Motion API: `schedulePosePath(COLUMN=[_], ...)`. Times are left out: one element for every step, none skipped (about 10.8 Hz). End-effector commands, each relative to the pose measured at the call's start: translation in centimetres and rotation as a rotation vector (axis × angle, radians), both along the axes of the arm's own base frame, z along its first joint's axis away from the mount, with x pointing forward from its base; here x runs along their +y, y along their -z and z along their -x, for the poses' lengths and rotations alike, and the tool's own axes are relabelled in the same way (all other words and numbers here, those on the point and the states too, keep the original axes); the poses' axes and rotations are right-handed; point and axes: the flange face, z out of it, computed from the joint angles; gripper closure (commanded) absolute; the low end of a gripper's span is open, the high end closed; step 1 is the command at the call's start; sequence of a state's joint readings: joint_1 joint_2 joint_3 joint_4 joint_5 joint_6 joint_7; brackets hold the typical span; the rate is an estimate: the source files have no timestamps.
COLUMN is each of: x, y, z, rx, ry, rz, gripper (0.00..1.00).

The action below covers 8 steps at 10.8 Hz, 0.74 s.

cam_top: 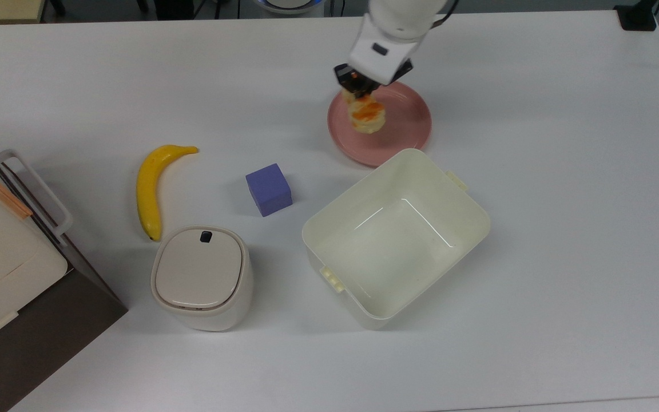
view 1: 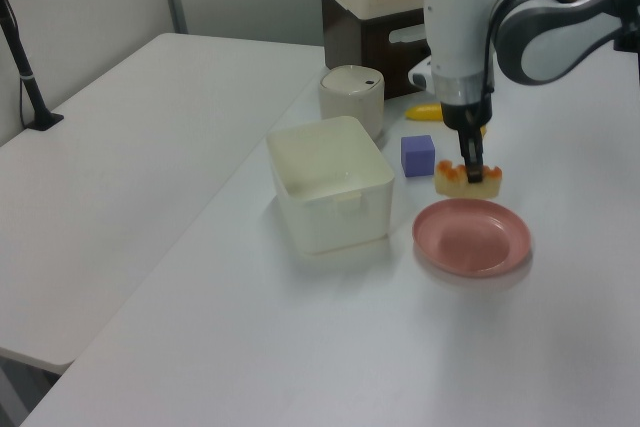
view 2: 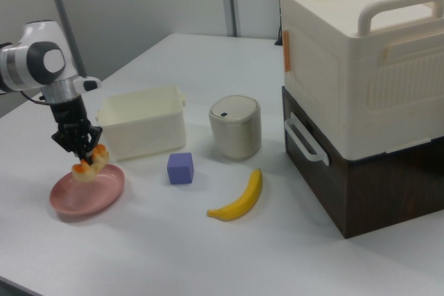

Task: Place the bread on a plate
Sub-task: 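Carry the bread roll over the pink plate and lower it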

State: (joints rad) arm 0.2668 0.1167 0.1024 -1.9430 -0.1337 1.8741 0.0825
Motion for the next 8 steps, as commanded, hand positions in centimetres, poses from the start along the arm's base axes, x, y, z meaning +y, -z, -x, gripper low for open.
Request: schedulePosePath(x=[1.3,1.2,1.3,1.2,1.1,1.4,1.5,1.4], y=[1.7,2.1,3.0,3.6,4.4,5.2,5.5,5.7], z=[1.2,1.0,0.9,0.8,0.8,0.6,0.5,0.4], rx=[0.053,0.054,0.067,0.072,0.086,0.093,0.088,0.089], ry=[-0.007,-0.005,-0.005,-0.005,-0.005,-0.007,-0.008,-0.007], rz=[0.009,0.008,0.011,0.014,0.018,0.019,0.016,0.015], gripper=[1.0,1.0,1.0,1.0,1.0,1.0,1.0,1.0])
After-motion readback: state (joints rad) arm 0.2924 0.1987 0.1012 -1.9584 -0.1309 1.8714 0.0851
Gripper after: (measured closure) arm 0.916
